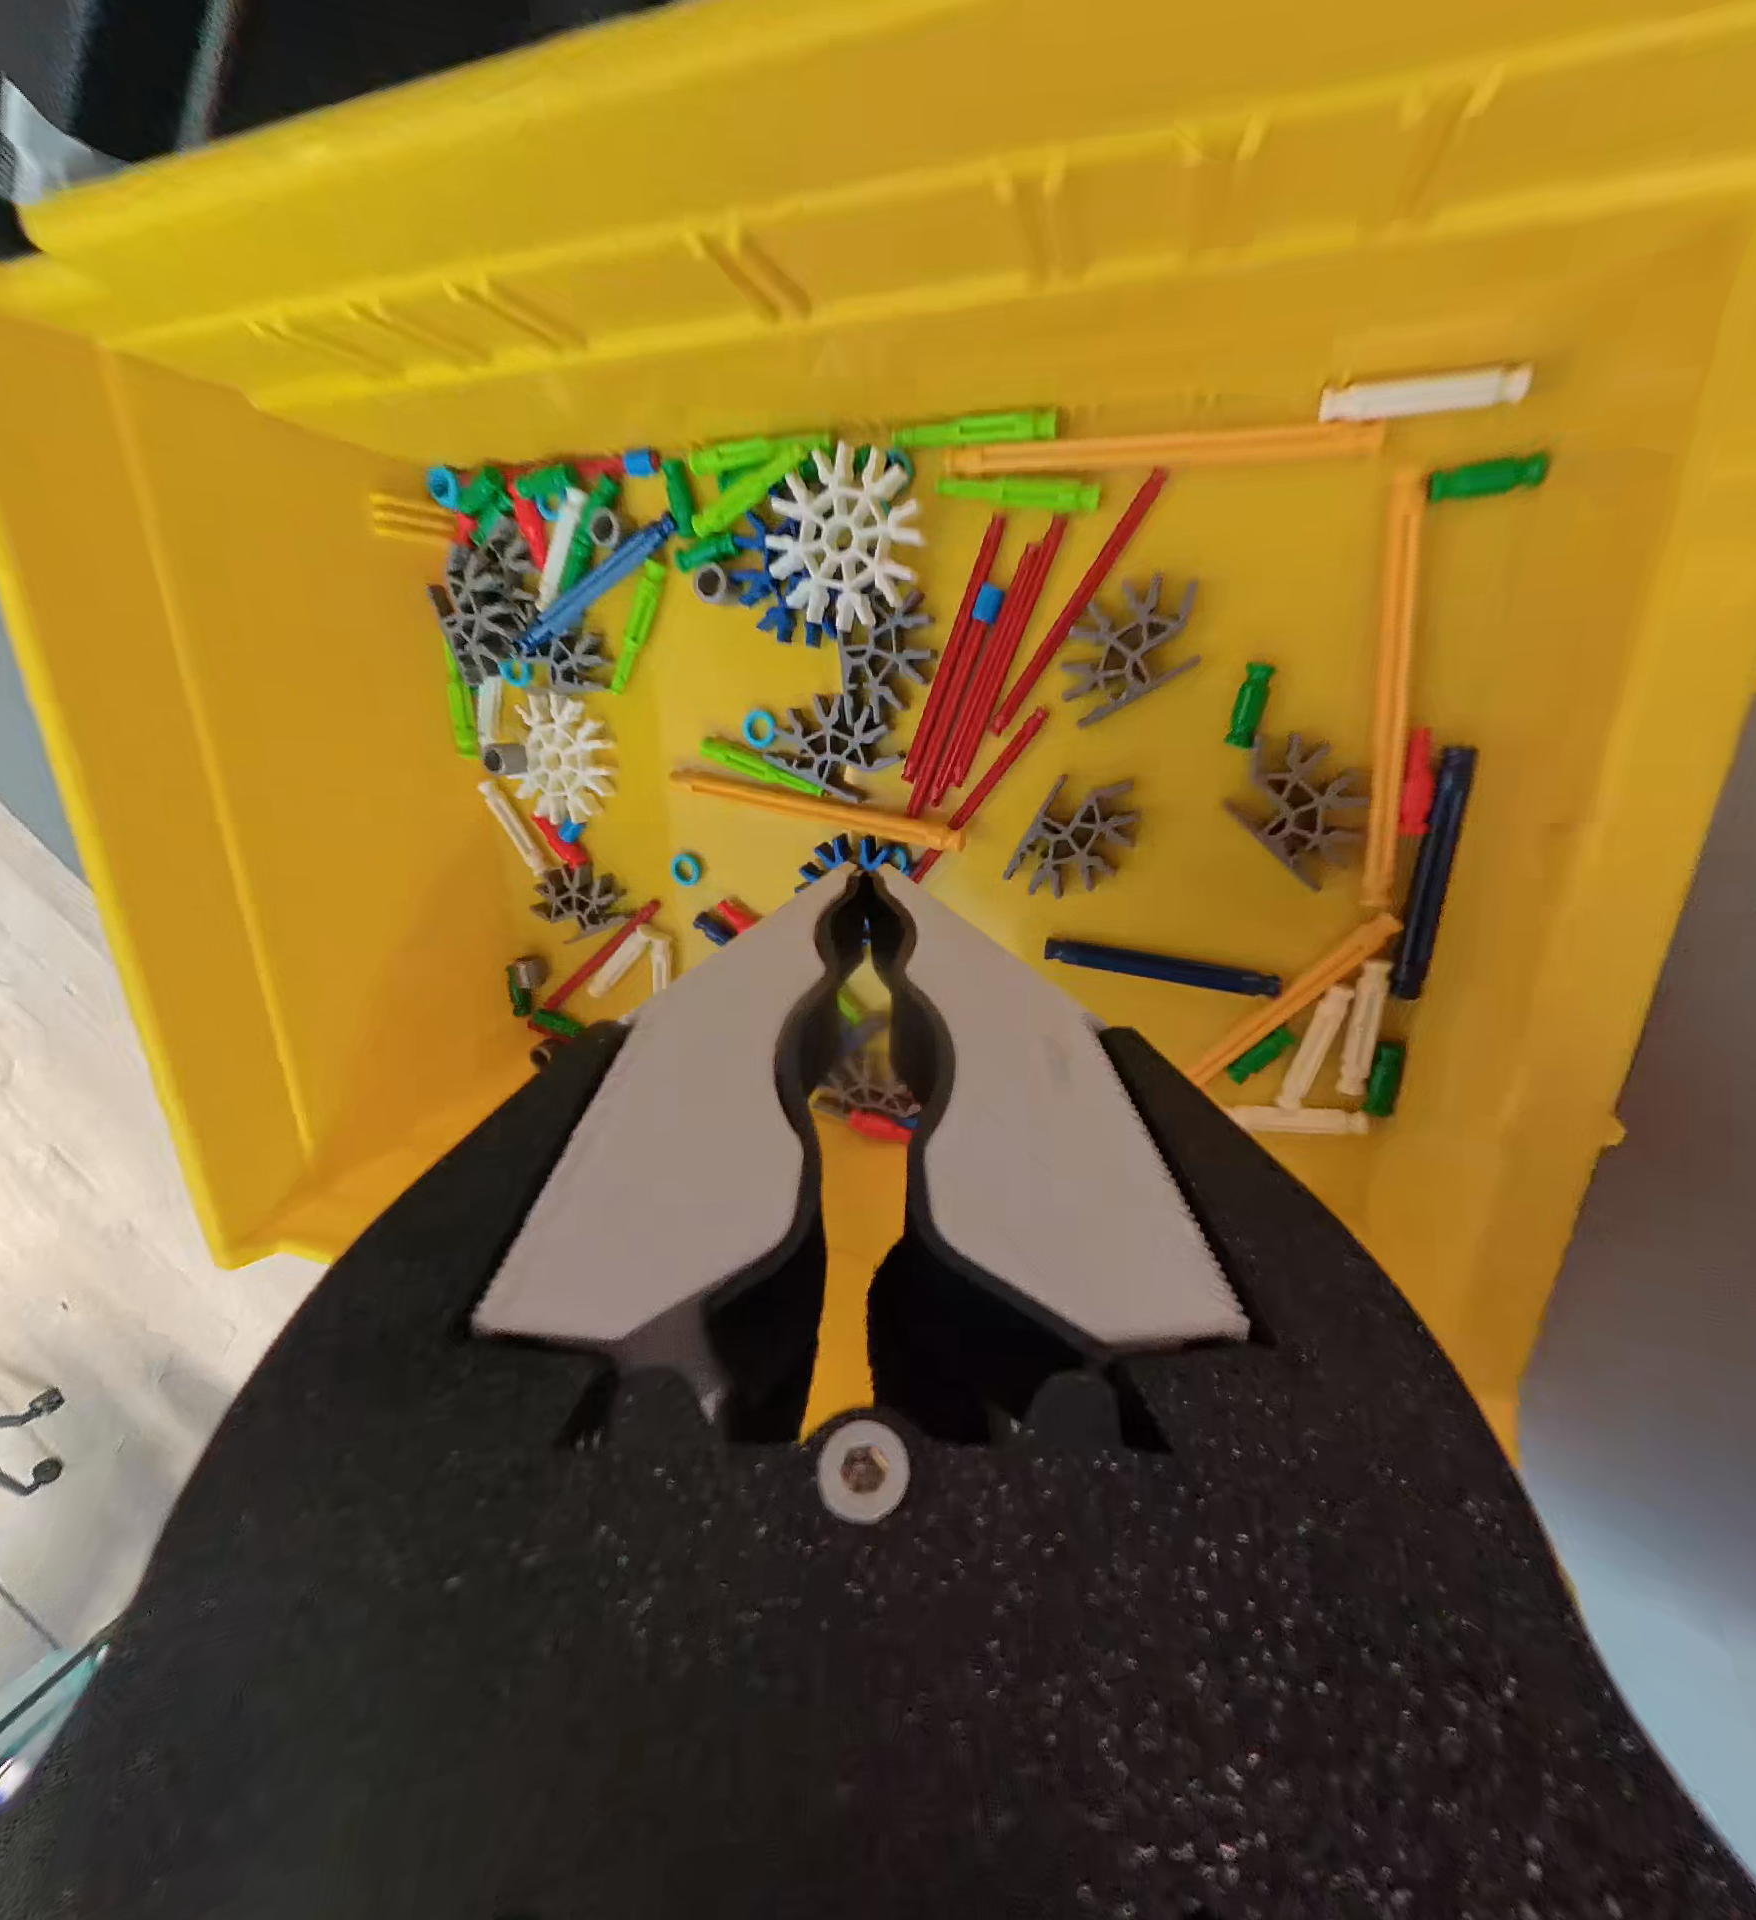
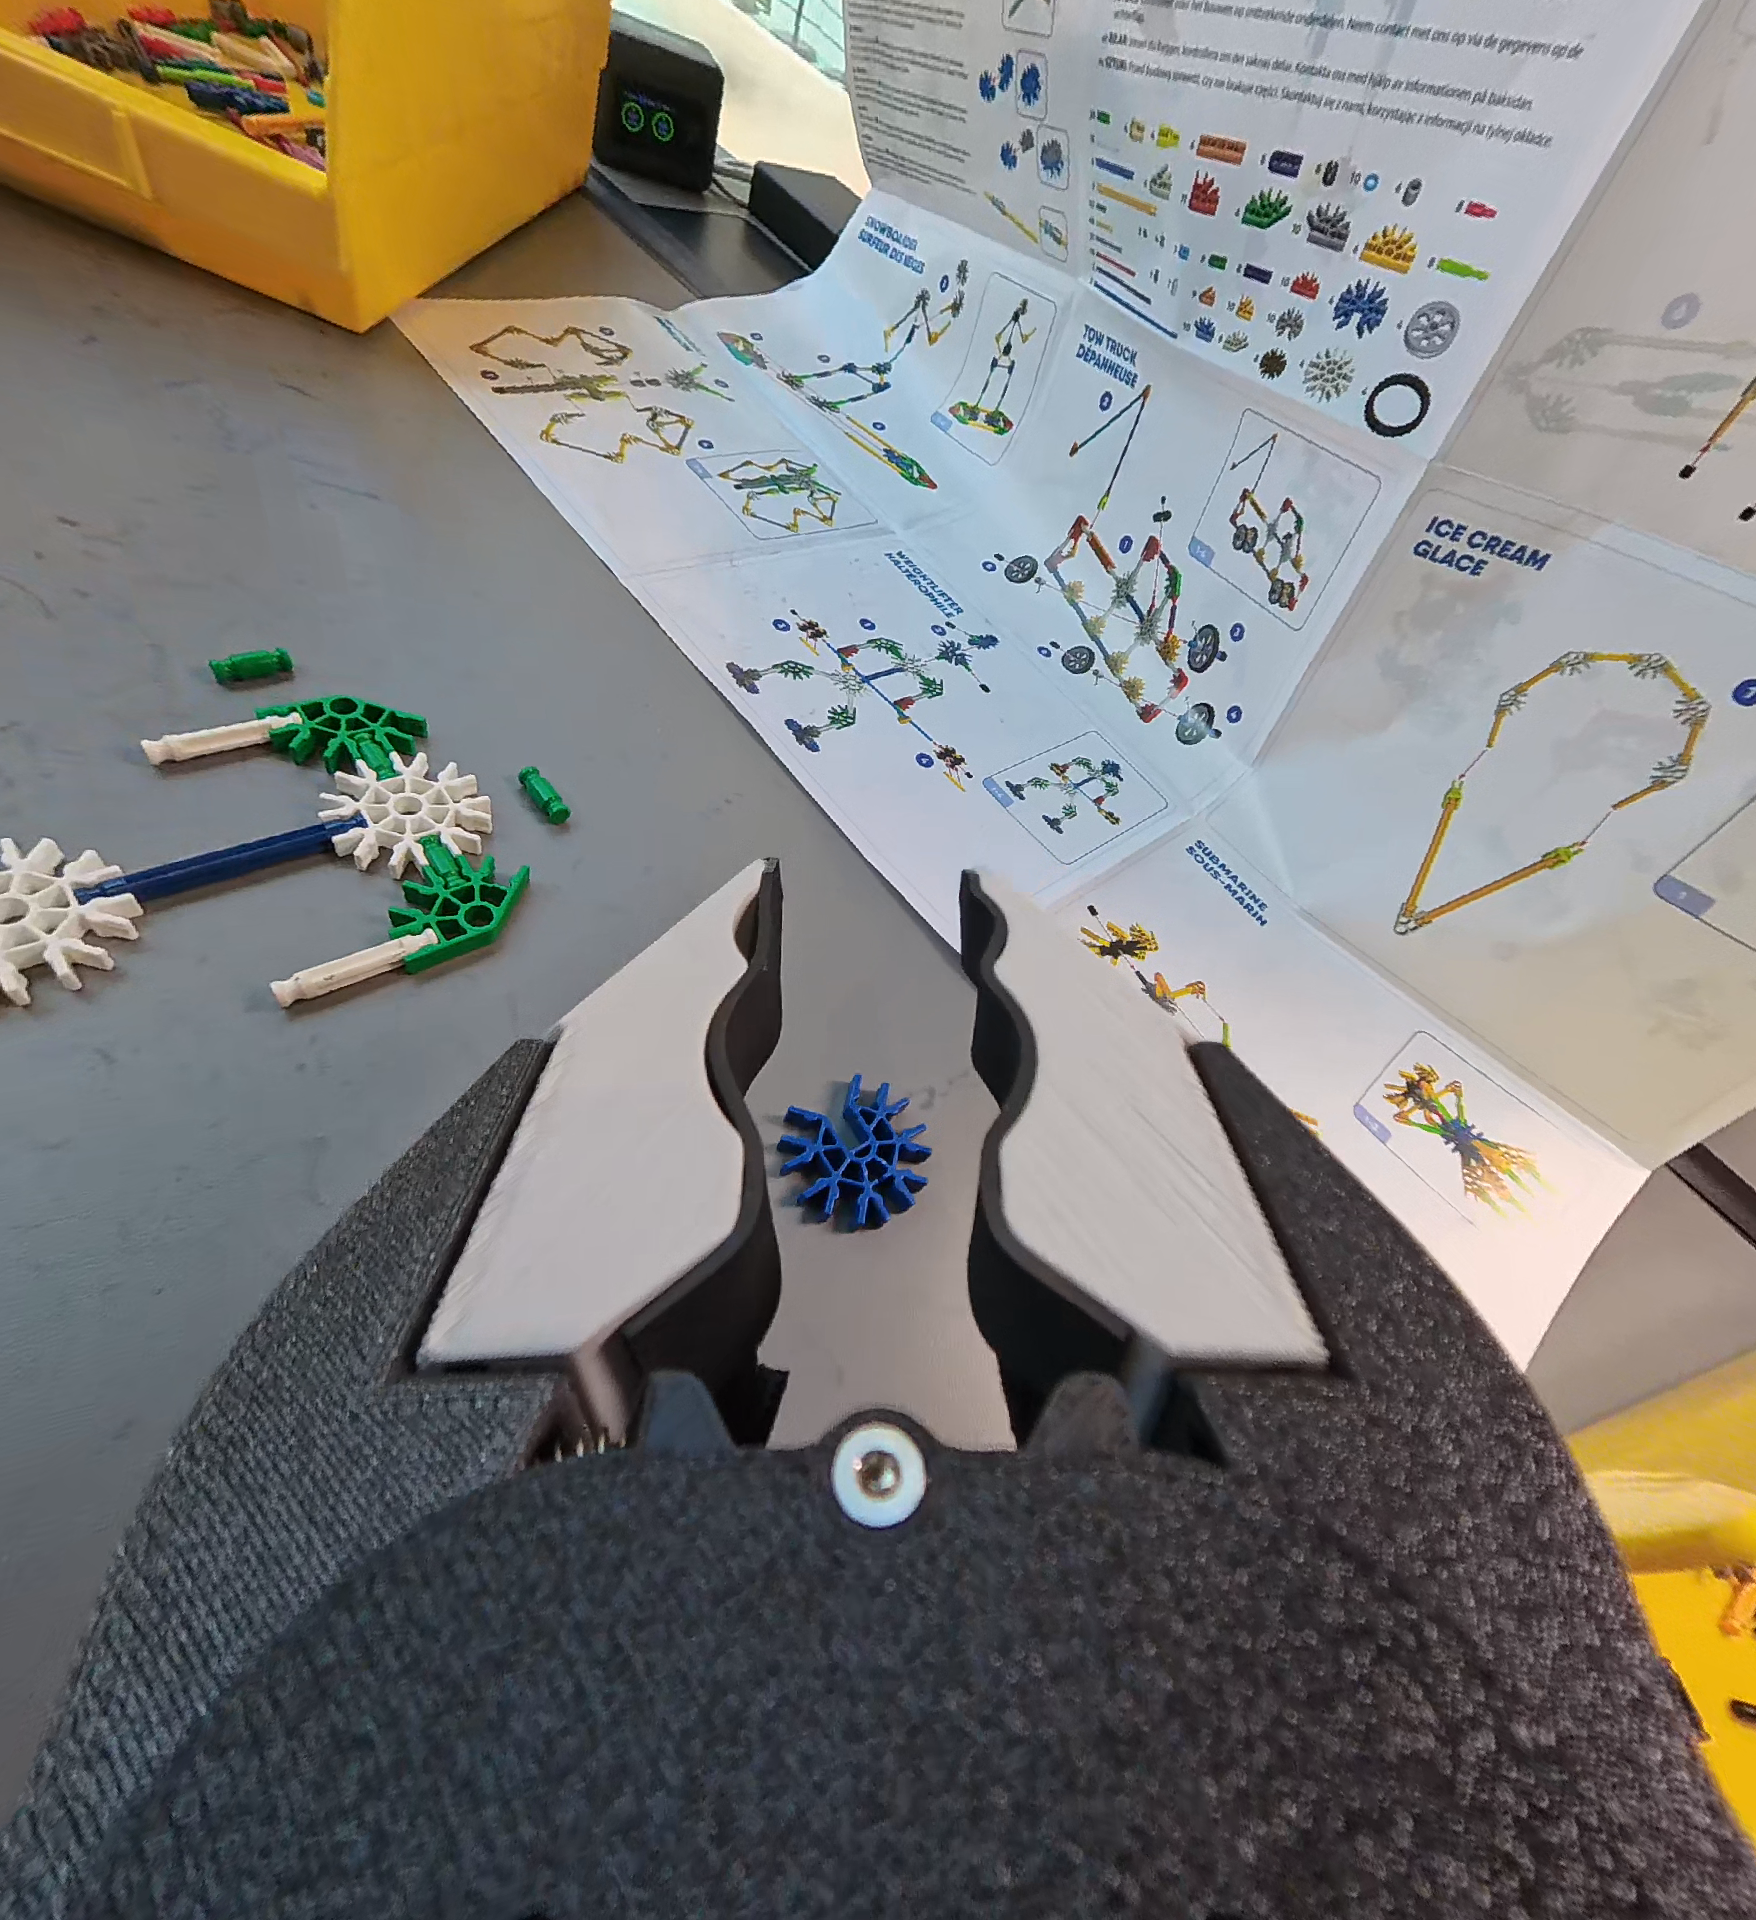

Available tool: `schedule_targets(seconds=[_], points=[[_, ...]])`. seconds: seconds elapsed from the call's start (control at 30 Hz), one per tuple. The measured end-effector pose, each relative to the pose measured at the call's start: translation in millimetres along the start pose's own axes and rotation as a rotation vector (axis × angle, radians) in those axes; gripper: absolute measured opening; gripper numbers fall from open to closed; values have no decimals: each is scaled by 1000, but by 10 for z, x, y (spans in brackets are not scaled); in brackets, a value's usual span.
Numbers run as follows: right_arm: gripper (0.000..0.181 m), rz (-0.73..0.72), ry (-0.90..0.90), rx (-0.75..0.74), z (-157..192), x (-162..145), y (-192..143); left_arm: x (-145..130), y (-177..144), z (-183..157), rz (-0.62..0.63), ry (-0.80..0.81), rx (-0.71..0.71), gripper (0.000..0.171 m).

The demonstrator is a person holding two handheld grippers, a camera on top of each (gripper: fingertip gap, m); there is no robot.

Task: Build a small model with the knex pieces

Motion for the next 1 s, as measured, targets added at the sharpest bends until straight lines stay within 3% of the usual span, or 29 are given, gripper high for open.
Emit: schedule_targets(seconds=[0.1,0.23,0.3,0.63,0.83,1.0], points=[[33,5,3,2,-3,-18,5,-84,172,-102,83,28,-111,0],[33,19,12,5,-17,-66,21,47,132,-529,39,101,-345,1],[33,24,20,10,-17,-93,35,120,119,-652,18,125,-387,5],[33,38,20,22,0,-121,58,234,198,-836,-1,137,-448,10],[33,45,11,29,21,-128,69,223,260,-833,37,156,-402,5],[33,45,13,25,9,-132,62,303,184,-704,-20,143,-301,5]])
Point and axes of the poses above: each gripper's, where its closed fingertips meet, y out along the fingers, x out of its top, z = x × y across the jaws, the point moved 1 cm from there along -y, back along the fingers, and after that the axes turned 9 degrees about x, right-handed, at the moved point
